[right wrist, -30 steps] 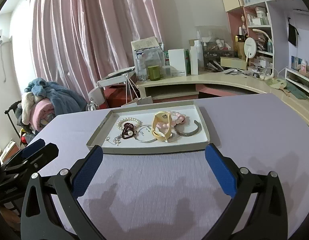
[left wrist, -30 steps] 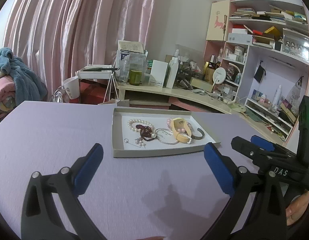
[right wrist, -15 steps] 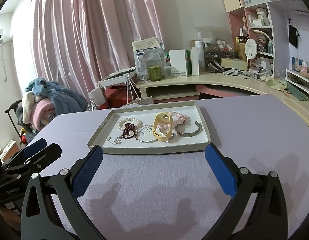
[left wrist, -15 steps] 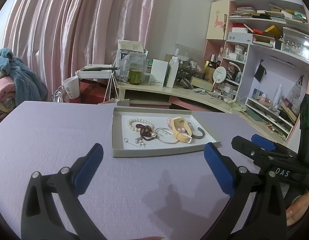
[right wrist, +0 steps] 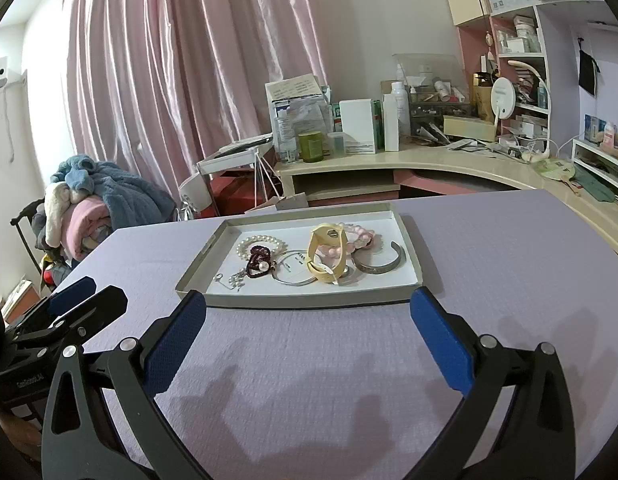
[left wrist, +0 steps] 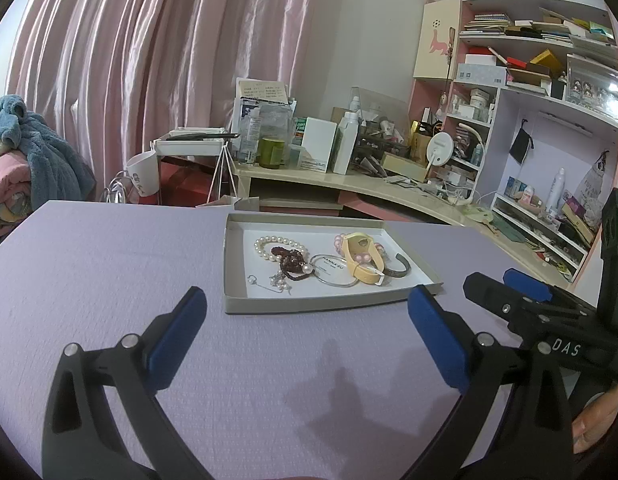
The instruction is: Organize jewelry
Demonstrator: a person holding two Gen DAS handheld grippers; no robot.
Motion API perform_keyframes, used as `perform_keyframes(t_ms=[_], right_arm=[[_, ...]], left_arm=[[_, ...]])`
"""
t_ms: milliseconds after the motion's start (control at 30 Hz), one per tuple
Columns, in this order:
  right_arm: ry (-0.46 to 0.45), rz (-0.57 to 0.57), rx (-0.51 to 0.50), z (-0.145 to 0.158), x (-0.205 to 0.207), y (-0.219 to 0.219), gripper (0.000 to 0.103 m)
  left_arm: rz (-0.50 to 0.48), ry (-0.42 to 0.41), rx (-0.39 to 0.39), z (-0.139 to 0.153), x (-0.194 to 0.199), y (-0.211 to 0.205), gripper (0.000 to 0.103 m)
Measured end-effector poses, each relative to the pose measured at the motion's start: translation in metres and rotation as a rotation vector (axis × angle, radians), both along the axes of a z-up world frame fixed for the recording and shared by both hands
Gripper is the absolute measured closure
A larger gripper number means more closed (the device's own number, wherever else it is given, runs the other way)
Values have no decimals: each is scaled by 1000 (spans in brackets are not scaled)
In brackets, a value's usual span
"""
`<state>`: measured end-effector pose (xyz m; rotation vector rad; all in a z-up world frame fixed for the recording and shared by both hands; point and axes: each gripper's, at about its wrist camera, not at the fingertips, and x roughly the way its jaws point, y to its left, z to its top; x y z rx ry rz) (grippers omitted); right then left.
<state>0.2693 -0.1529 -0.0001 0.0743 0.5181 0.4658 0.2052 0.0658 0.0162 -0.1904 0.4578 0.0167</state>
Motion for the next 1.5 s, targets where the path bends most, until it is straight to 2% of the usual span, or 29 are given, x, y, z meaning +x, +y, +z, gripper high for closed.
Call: perform_keyframes(t_ms=[1500], right_arm=[[-3, -1, 2, 3, -1, -1, 1]], left_arm=[[0, 3, 4, -3, 3, -5, 2]])
